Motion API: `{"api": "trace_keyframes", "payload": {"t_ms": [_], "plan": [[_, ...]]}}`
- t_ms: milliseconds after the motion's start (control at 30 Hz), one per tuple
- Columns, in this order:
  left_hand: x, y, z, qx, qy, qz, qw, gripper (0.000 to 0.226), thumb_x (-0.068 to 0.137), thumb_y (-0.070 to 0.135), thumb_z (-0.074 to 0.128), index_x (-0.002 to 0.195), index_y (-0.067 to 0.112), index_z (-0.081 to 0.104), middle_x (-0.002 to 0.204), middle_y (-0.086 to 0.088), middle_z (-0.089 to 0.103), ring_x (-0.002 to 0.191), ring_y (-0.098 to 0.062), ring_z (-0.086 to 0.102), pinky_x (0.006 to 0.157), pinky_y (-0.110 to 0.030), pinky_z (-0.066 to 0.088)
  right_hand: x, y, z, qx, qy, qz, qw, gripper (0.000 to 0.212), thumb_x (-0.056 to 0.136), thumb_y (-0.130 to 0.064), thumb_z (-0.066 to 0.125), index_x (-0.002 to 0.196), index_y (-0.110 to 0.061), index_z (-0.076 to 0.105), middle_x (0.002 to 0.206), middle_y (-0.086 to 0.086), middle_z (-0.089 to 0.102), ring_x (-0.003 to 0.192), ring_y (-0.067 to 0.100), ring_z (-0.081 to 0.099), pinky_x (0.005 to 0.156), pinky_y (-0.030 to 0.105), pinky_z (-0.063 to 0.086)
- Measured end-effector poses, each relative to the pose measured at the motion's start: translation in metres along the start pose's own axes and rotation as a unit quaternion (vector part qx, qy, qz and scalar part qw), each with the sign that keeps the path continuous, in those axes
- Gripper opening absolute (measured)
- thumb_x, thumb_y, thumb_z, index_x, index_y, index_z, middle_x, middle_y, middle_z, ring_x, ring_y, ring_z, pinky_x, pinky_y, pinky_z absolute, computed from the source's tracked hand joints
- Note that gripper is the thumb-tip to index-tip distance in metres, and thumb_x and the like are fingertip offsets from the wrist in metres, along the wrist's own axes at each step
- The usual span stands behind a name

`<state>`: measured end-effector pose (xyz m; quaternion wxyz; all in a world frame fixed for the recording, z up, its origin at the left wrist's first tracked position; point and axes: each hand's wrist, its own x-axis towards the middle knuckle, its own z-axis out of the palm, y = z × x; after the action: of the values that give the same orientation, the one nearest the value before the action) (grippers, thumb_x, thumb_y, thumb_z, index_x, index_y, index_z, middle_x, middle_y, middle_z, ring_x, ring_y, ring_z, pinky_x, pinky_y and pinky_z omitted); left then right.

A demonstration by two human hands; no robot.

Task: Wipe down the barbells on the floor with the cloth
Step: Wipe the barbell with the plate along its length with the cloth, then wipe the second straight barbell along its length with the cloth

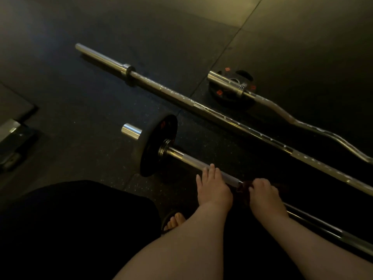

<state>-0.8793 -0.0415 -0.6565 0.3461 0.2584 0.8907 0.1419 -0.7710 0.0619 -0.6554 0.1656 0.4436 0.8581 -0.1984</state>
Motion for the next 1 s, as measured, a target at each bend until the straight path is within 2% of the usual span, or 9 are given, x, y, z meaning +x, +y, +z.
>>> {"api": "trace_keyframes", "payload": {"t_ms": [133, 233, 433, 567, 633, 700, 767, 900, 1000], "plan": [[0.006, 0.017, 0.007, -0.047, 0.022, -0.044, 0.998, 0.054, 0.099, 0.027, 0.048, 0.152, 0.020, 0.037, 0.168, 0.001, 0.011, 0.155, -0.022, 0.001, 0.122, -0.052, 0.008, -0.009, -0.035, 0.016, 0.064, -0.007, -0.158, 0.985, 0.036, 0.099, -0.025, 0.062, 0.132, -0.033, 0.050, 0.147, 0.001, 0.047, 0.142, 0.020, 0.039, 0.120, 0.035, 0.031], [0.004, 0.012, 0.008, -0.058, 0.022, -0.048, 0.997, 0.055, 0.102, 0.029, 0.043, 0.155, 0.021, 0.031, 0.169, 0.002, 0.007, 0.155, -0.020, -0.002, 0.122, -0.052, 0.003, -0.001, -0.029, 0.018, -0.040, -0.003, -0.164, 0.986, 0.061, 0.089, -0.039, 0.073, 0.142, -0.032, 0.044, 0.152, -0.009, 0.038, 0.143, 0.012, 0.032, 0.120, 0.031, 0.029], [-0.001, 0.013, 0.011, -0.036, 0.015, -0.041, 0.998, 0.060, 0.105, 0.035, 0.035, 0.159, 0.017, 0.017, 0.169, -0.004, -0.006, 0.154, -0.025, -0.010, 0.124, -0.049, -0.002, 0.009, -0.008, 0.012, 0.067, 0.068, 0.009, 0.995, 0.022, 0.102, -0.022, 0.051, 0.119, -0.015, 0.064, 0.126, 0.008, 0.060, 0.116, 0.024, 0.057, 0.106, 0.045, 0.047], [0.009, 0.015, 0.027, 0.014, 0.062, -0.050, 0.997, 0.056, 0.102, 0.035, 0.035, 0.153, 0.012, 0.033, 0.168, -0.011, 0.013, 0.154, -0.030, -0.006, 0.122, -0.054, 0.003, 0.007, -0.035, 0.009, 0.092, 0.006, -0.147, 0.985, 0.018, 0.098, -0.027, 0.063, 0.115, -0.027, 0.061, 0.122, -0.013, 0.056, 0.115, 0.006, 0.053, 0.105, 0.025, 0.043], [0.014, 0.012, 0.025, -0.013, 0.037, -0.074, 0.996, 0.054, 0.103, 0.037, 0.031, 0.156, 0.023, 0.029, 0.169, 0.001, 0.002, 0.153, -0.022, -0.012, 0.122, -0.052, 0.001, 0.011, -0.034, 0.002, 0.090, -0.035, -0.180, 0.979, 0.015, 0.099, -0.032, 0.061, 0.114, -0.033, 0.058, 0.116, -0.019, 0.050, 0.111, 0.001, 0.048, 0.096, 0.014, 0.041], [0.015, 0.012, 0.018, -0.002, -0.045, -0.053, 0.998, 0.054, 0.103, 0.043, 0.032, 0.156, 0.032, 0.023, 0.168, 0.001, -0.007, 0.150, -0.028, -0.021, 0.118, -0.057, -0.006, 0.026, -0.017, -0.007, 0.055, -0.055, -0.102, 0.992, 0.013, 0.103, -0.038, 0.051, 0.109, -0.032, 0.061, 0.113, -0.013, 0.054, 0.104, 0.007, 0.054, 0.090, 0.024, 0.050], [0.016, 0.020, 0.012, 0.064, -0.100, -0.010, 0.993, 0.057, 0.100, 0.032, 0.048, 0.151, 0.034, 0.022, 0.167, -0.015, -0.003, 0.147, -0.045, -0.023, 0.114, -0.066, -0.006, 0.038, 0.004, -0.025, 0.034, -0.084, 0.042, 0.995, 0.020, 0.102, -0.039, 0.050, 0.106, -0.026, 0.065, 0.105, -0.003, 0.061, 0.095, 0.015, 0.061, 0.087, 0.037, 0.055], [0.011, 0.070, -0.018, -0.112, -0.101, -0.059, 0.987, 0.070, 0.095, 0.017, 0.060, 0.153, 0.030, 0.023, 0.157, -0.013, 0.034, 0.150, -0.041, 0.018, 0.118, -0.069, 0.010, 0.058, 0.018, -0.073, 0.287, -0.059, 0.130, 0.947, 0.026, 0.105, -0.033, 0.049, 0.109, -0.012, 0.064, 0.094, 0.009, 0.063, 0.089, 0.027, 0.063, 0.085, 0.040, 0.053], [0.004, 0.102, -0.041, -0.345, -0.155, -0.044, 0.925, 0.052, 0.100, 0.041, 0.055, 0.146, 0.023, 0.040, 0.136, -0.010, 0.057, 0.124, -0.028, 0.057, 0.109, -0.055, 0.042, 0.058, -0.001, -0.116, 0.504, -0.108, 0.101, 0.851, 0.032, 0.106, -0.042, 0.044, 0.118, -0.019, 0.064, 0.105, 0.016, 0.067, 0.097, 0.034, 0.066, 0.092, 0.048, 0.054]]}}
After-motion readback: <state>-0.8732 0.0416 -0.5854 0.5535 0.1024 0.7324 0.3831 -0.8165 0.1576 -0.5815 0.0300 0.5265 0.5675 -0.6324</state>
